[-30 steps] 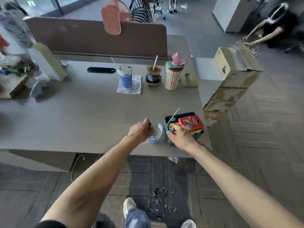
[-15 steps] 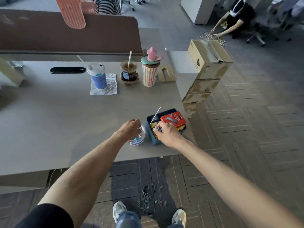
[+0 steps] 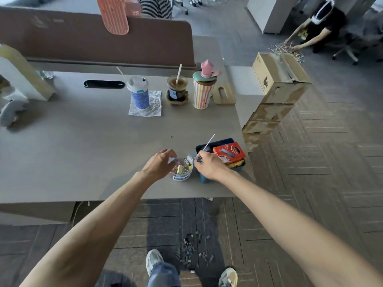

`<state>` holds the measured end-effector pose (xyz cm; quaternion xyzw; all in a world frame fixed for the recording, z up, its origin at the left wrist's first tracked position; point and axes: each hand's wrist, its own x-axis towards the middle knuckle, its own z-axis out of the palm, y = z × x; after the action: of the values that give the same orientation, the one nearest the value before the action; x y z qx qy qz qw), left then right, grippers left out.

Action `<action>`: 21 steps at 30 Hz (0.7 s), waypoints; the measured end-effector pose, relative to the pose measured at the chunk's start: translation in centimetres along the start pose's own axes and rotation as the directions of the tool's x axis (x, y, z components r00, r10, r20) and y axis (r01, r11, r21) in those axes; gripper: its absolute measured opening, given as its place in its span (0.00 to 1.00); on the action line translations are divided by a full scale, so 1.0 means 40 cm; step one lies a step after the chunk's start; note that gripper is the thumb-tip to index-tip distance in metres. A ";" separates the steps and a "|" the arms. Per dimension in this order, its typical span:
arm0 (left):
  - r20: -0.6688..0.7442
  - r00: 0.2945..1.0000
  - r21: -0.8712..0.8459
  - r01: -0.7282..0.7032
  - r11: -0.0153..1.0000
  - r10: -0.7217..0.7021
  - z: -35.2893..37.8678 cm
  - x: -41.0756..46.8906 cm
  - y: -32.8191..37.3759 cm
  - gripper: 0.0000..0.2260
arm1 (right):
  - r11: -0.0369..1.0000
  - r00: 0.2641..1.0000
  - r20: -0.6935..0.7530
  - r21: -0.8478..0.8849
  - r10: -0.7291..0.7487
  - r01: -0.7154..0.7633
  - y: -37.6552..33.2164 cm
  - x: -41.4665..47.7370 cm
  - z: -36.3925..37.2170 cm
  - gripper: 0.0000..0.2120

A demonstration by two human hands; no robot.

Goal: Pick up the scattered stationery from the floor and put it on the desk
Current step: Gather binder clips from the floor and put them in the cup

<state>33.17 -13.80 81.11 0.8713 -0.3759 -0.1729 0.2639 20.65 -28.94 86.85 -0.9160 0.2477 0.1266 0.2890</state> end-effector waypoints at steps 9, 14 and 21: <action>-0.036 0.987 -0.026 0.155 0.988 -0.156 -0.040 -0.117 -0.080 0.11 | 0.969 0.991 0.133 -0.244 -0.012 0.045 -0.105 0.132 0.066 0.12; -0.011 0.987 -0.048 0.162 0.986 -0.163 -0.049 -0.153 -0.117 0.11 | 0.935 0.990 0.139 -0.351 -0.004 0.053 -0.135 0.187 0.095 0.14; 0.019 0.986 -0.018 0.164 0.986 -0.163 -0.055 -0.161 -0.154 0.16 | 0.949 0.991 0.131 -0.315 0.013 0.029 -0.123 0.214 0.119 0.14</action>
<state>33.52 -4.71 79.91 0.8950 -0.3038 -0.2053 0.2539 30.07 -25.90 82.13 -0.9411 0.2011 0.2234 0.1550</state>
